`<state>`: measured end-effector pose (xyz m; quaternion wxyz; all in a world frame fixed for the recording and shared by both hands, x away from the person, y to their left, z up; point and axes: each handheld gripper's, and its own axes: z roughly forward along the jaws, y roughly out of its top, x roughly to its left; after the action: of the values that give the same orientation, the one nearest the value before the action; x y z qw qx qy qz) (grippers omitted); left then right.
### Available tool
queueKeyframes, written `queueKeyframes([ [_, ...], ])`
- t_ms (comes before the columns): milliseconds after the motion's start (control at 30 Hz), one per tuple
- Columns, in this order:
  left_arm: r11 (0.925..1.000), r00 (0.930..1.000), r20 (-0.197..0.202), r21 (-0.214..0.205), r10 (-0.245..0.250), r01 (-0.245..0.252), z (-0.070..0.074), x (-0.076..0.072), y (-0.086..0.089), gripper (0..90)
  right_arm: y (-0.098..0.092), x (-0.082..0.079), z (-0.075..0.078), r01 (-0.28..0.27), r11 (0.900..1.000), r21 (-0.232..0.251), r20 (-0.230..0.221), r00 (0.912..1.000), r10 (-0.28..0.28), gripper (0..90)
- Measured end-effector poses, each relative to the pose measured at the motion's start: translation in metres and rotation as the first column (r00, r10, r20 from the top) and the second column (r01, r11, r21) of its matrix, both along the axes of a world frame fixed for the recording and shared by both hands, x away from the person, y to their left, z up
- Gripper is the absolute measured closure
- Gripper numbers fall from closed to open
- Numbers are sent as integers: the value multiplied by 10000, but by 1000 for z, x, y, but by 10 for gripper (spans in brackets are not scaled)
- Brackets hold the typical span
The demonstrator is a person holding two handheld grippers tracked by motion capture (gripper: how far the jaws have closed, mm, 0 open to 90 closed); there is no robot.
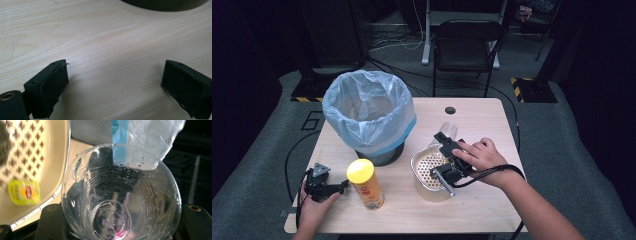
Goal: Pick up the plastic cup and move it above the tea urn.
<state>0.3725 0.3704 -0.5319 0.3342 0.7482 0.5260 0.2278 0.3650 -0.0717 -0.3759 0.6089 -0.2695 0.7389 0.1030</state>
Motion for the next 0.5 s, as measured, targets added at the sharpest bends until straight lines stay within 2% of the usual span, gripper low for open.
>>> queueKeyframes([
  [67,10000,10000,-7,10,-8,8,0,0,0,67,-4,3,3,120,9963,850,-816,9967,-50,354],
  [100,10000,10000,2,-1,1,-1,0,0,0,67,-5,5,7,88,9943,1062,-1019,9948,20,352],
  [167,10000,10000,0,-3,1,-1,0,0,0,67,-9,8,12,249,9824,1850,-1663,9860,63,349],
  [233,10000,10000,-1,4,3,-3,0,0,0,67,-12,11,16,339,9702,2398,-2026,9791,159,347],
  [300,10000,10000,72,-23,38,-38,-1,0,0,68,-14,13,18,522,9593,2775,-2639,9643,238,346],
  [333,10000,10000,72,-23,38,-38,-1,0,0,68,-14,13,18,522,9593,2775,-2639,9643,238,346],
  [367,10000,10000,71,-21,38,-37,-1,0,0,68,-15,14,20,608,9512,3025,-2917,9560,317,346],
  [400,10000,10000,73,-25,36,-35,-1,0,0,68,-17,16,24,717,9304,3595,-3536,9332,646,346],
  [467,10000,10000,72,-19,35,-35,-1,0,0,67,-18,18,27,918,9086,4075,-4011,9118,877,346],
  [500,10000,10000,43,-9,29,-29,0,0,0,68,-19,19,30,1012,8968,4307,-4309,8962,1058,346],
])
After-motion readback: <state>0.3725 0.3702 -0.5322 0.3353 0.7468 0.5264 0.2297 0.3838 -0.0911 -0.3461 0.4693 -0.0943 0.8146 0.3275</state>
